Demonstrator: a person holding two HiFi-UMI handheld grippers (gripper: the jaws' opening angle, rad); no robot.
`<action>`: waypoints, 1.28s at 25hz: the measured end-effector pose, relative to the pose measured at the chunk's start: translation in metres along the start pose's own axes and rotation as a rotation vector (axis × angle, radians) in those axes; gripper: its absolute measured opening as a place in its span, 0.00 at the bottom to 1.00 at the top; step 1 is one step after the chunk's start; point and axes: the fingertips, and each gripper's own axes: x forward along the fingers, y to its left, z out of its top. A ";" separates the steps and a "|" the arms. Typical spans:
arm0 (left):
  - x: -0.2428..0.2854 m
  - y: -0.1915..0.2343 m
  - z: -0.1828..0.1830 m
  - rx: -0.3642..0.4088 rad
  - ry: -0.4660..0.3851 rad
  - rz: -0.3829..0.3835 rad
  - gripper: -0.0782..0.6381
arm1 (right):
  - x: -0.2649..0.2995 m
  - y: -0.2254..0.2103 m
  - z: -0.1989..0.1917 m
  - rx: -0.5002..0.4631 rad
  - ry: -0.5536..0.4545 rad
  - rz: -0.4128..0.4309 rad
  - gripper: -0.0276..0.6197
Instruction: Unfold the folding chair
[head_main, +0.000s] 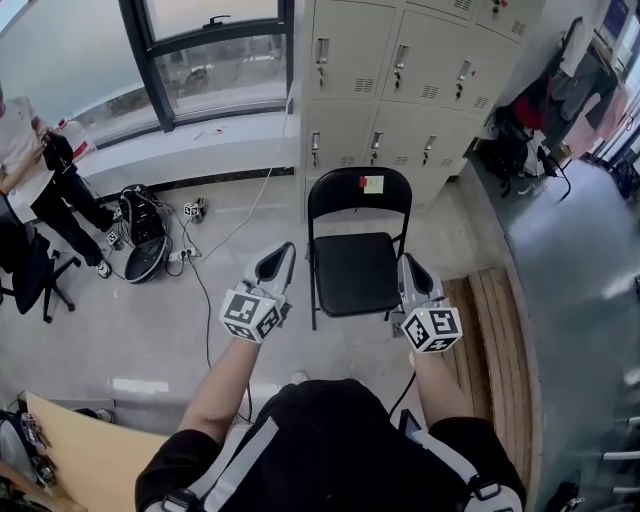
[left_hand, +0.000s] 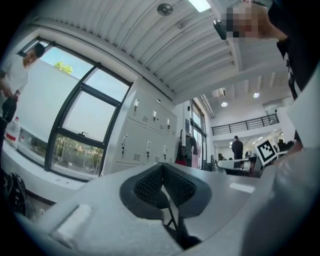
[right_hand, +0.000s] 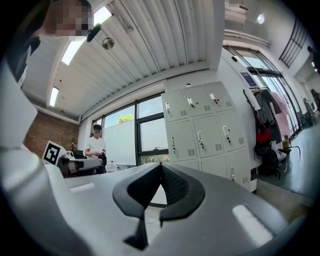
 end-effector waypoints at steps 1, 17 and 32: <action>0.002 -0.002 0.001 0.027 0.004 -0.004 0.11 | 0.001 -0.002 0.002 -0.014 -0.004 0.007 0.05; -0.017 -0.080 0.002 0.067 -0.047 0.082 0.11 | -0.043 -0.038 0.019 -0.045 -0.039 0.073 0.05; -0.017 -0.085 -0.005 0.043 -0.057 0.093 0.11 | -0.033 -0.007 -0.003 -0.011 -0.015 0.121 0.05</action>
